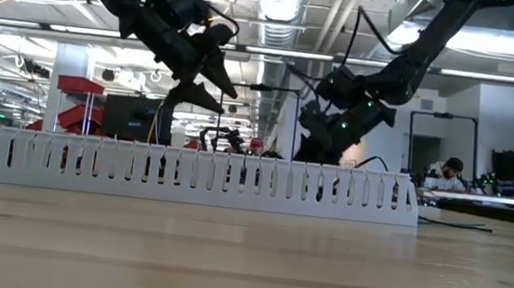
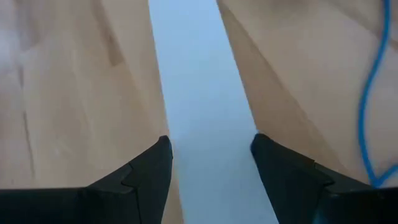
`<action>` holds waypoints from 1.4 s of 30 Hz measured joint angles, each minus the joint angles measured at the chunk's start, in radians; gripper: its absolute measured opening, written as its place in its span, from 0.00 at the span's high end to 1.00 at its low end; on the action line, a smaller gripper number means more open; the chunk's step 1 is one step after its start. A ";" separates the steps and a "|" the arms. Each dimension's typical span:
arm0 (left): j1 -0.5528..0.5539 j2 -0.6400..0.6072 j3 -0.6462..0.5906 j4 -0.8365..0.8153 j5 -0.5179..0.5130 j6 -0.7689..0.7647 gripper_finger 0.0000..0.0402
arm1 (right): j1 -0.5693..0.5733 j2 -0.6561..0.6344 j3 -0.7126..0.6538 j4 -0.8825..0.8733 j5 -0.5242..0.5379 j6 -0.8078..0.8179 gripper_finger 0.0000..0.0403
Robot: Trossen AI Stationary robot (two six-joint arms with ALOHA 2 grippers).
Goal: Ziptie cables
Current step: Close the white cable duct
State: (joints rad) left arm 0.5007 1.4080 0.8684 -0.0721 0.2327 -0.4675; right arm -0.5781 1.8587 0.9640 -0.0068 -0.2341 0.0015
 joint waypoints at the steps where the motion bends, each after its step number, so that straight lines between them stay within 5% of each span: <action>1: 0.000 0.001 0.000 0.002 0.000 0.000 0.48 | 0.002 -0.001 0.017 -0.048 0.005 0.006 0.43; 6: -0.001 0.000 0.000 0.021 0.001 0.026 0.48 | 0.010 -0.005 0.068 -0.250 0.005 -0.023 0.38; 12: -0.001 0.001 0.000 0.019 -0.004 0.053 0.48 | 0.032 0.029 0.071 -0.241 0.110 -0.065 0.35; 24: -0.001 0.001 0.000 0.017 -0.008 0.096 0.48 | 0.183 0.079 0.056 -0.202 0.364 0.120 0.37; 31: -0.001 0.001 0.000 0.008 -0.012 0.104 0.48 | 0.193 0.092 0.046 -0.212 0.333 0.181 0.56; 38: -0.003 0.000 0.000 0.005 -0.012 0.105 0.48 | 0.219 0.058 0.036 -0.217 0.328 0.200 0.96; 42: -0.003 0.000 -0.001 -0.011 -0.012 0.108 0.48 | 0.227 -0.009 0.022 -0.278 0.297 0.173 0.90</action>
State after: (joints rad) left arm 0.4980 1.4082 0.8677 -0.0830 0.2203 -0.3595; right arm -0.3511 1.8500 0.9864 -0.2848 0.0628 0.1749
